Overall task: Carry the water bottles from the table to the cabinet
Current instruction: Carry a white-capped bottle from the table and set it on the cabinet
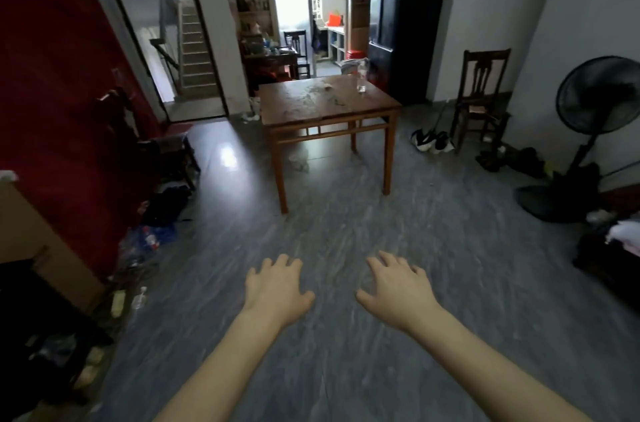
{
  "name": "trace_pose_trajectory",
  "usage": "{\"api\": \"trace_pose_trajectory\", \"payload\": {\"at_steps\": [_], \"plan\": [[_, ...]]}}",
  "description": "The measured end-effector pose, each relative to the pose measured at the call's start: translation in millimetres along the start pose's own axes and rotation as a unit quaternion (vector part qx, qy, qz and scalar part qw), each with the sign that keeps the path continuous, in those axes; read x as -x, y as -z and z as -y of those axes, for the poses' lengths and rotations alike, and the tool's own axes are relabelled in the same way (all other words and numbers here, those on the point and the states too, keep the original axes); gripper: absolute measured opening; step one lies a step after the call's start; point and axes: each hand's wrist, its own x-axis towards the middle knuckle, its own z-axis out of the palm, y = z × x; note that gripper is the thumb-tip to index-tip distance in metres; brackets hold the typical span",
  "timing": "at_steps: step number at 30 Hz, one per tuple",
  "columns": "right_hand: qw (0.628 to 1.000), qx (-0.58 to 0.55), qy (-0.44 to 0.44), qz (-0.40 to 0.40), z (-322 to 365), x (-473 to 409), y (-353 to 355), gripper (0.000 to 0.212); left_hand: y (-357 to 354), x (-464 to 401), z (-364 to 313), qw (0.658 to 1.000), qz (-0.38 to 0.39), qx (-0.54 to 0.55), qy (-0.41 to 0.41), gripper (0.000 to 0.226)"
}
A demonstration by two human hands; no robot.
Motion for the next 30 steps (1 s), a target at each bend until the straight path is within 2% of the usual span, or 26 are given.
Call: {"api": "trace_pose_trajectory", "payload": {"at_steps": [9,22,30], "plan": [[0.999,0.011,-0.037,0.001,-23.1,-79.0,0.5,0.076,-15.9,-101.6,-20.5,0.998,-0.014,0.011,-0.063,0.078],[0.997,0.018,-0.069,-0.028,-35.2,-209.7,4.1,0.076,-8.6,-246.5,-33.1,0.995,-0.006,0.025,-0.099,0.075],[0.995,0.003,-0.098,-0.032,-97.1,-296.8,16.2,0.074,0.1,-355.9,-85.0,0.992,-0.006,0.009,-0.129,0.073]]}}
